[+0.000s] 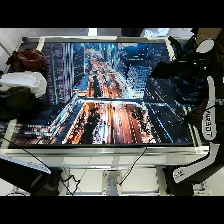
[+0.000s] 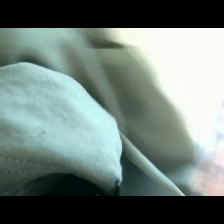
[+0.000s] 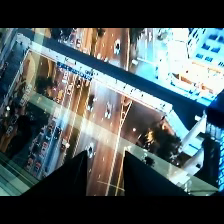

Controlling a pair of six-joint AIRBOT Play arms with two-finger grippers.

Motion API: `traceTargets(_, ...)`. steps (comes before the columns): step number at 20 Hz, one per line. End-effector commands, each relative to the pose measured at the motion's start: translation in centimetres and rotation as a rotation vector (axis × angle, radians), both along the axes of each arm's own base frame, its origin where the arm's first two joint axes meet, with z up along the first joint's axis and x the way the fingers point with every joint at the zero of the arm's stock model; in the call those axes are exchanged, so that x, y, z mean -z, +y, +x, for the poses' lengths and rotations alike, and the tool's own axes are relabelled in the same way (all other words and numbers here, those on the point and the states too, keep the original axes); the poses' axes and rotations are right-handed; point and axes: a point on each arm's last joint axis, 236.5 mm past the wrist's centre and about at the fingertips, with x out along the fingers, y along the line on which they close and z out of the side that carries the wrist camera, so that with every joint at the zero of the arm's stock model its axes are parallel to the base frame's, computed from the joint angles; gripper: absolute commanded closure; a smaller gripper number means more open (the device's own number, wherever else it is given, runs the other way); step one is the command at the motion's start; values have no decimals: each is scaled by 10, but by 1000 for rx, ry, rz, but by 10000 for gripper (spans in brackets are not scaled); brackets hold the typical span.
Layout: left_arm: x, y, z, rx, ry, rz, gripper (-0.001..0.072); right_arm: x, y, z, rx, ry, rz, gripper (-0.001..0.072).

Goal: Fold the shirts.

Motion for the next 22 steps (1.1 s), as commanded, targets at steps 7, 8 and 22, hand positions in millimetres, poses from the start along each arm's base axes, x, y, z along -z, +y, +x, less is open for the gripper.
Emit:
traceTargets(7,-290,-264,12,583,-544,132,696,-6,-20,46,92,-186,-70,453)
traceTargets(8,-312,-300,3,630,-583,139,696,-8,-21,50,103,-202,-70,453)
traceTargets(22,-161,-755,-57,1098,-498,244,691,-39,-79,99,360,-372,-41,448)
